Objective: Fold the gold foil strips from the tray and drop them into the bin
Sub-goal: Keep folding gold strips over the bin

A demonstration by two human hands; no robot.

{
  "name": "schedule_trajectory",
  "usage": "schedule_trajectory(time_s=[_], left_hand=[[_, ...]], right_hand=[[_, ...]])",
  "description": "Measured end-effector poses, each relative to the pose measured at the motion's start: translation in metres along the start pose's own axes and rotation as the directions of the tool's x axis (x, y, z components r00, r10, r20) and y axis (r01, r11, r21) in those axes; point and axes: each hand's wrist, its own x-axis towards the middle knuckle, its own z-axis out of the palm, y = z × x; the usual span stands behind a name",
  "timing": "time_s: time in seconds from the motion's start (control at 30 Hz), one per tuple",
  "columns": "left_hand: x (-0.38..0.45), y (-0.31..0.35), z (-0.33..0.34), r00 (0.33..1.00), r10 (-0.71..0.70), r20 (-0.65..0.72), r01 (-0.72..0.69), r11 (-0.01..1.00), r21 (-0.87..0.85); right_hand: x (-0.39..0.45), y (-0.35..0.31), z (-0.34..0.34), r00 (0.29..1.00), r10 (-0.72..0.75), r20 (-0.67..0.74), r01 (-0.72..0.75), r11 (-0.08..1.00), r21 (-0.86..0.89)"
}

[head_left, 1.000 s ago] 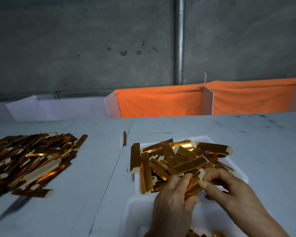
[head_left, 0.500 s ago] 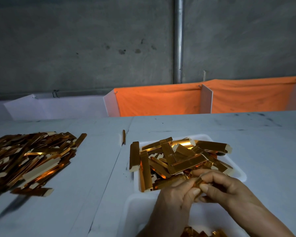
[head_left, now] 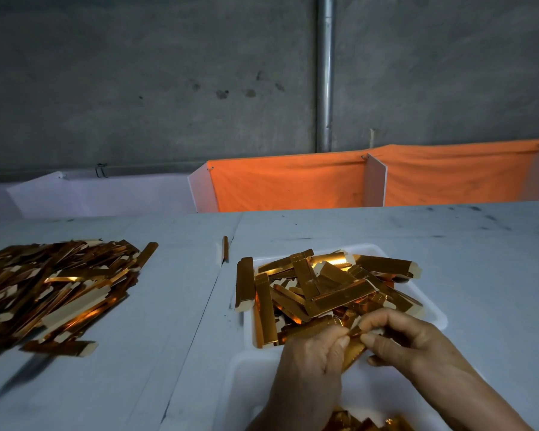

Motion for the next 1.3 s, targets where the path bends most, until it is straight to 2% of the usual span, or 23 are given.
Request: schedule_trajectory(time_s=[0.1,0.23,0.37,0.5,0.67,0.87,1.0,1.3], left_hand=[[0.001,0.002,0.004,1.000,0.017,0.001,-0.017,0.998,0.067],[0.003,0.004,0.008,0.995,-0.034,0.091,0.028,0.997,0.069],[0.003,0.005,0.004,0.997,-0.040,0.061,0.035,0.996,0.085],[0.002,0.003,-0.001,0.993,-0.095,0.075,0.098,0.995,-0.027],[0.003,0.003,-0.007,0.975,-0.164,0.148,0.181,0.977,-0.112],[0.002,0.000,-0.013,0.959,-0.172,0.224,0.213,0.961,-0.175],[0.000,0.003,-0.019,0.958,-0.128,0.258,0.195,0.948,-0.251],[0.000,0.002,-0.023,0.960,-0.012,0.278,0.058,0.986,-0.158]], right_hand=[[-0.001,0.000,0.001,0.998,0.004,-0.063,-0.006,1.000,-0.030],[-0.002,0.001,0.001,0.989,0.036,-0.145,-0.044,0.998,-0.050],[-0.003,-0.004,0.005,0.991,0.045,-0.128,-0.039,0.998,0.053],[-0.004,-0.008,0.002,0.987,0.049,-0.150,-0.024,0.986,0.165],[-0.004,-0.009,-0.003,0.994,0.074,-0.082,-0.056,0.978,0.203],[-0.007,-0.014,-0.008,1.000,0.008,-0.011,-0.007,0.992,0.123],[-0.013,-0.024,-0.011,0.992,-0.040,0.120,0.032,0.997,0.065],[-0.009,-0.013,-0.012,0.992,-0.039,0.123,0.045,0.998,-0.048]])
